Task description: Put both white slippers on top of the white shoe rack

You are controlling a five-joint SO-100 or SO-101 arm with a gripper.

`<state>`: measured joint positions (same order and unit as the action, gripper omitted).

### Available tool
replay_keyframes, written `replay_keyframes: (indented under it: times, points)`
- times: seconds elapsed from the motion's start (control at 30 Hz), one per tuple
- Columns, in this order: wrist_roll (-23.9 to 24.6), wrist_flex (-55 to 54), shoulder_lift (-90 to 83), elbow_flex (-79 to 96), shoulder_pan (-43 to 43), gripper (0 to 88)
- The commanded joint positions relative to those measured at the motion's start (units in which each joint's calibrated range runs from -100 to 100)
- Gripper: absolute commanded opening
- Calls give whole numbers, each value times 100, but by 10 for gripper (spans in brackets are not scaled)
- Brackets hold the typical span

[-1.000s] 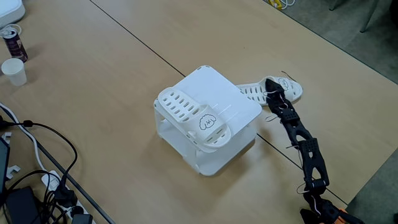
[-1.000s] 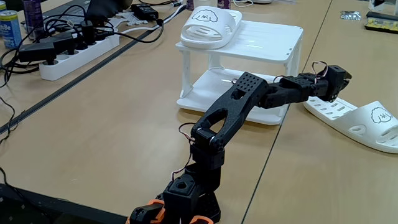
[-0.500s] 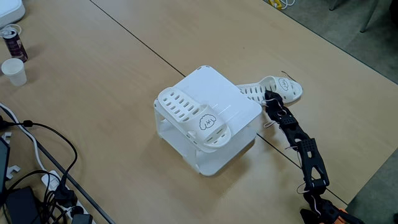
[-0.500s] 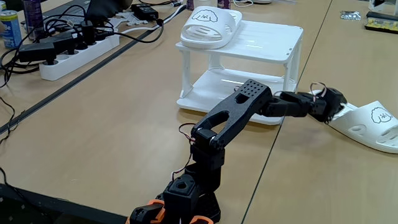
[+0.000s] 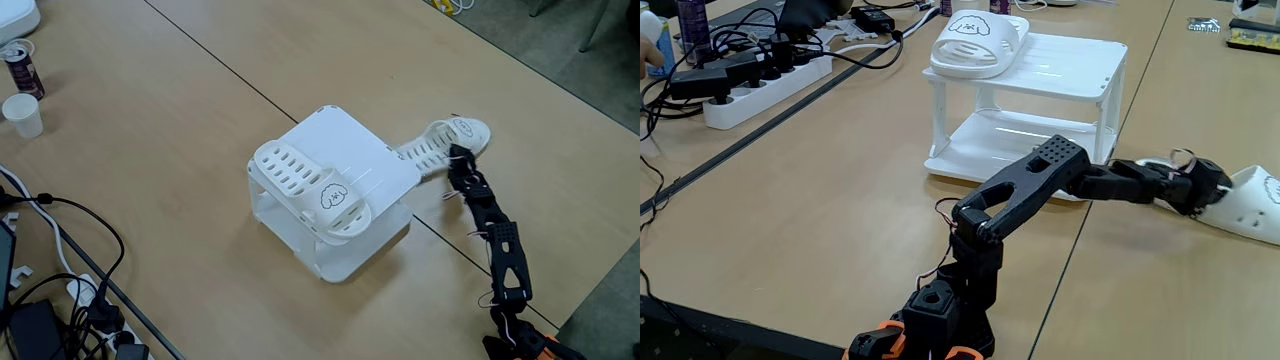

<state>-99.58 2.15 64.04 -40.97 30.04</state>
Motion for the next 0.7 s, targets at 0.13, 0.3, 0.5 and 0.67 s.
replay_keyframes:
  times: [0.13,0.3,0.5,0.67]
  points:
    - [-42,-16,-174,-138,631,7]
    - [-42,-51,-325,-156,516,7]
    - [-42,-51,-645,-111,105,83]
    - [-42,-68,-855,-193,-60,149]
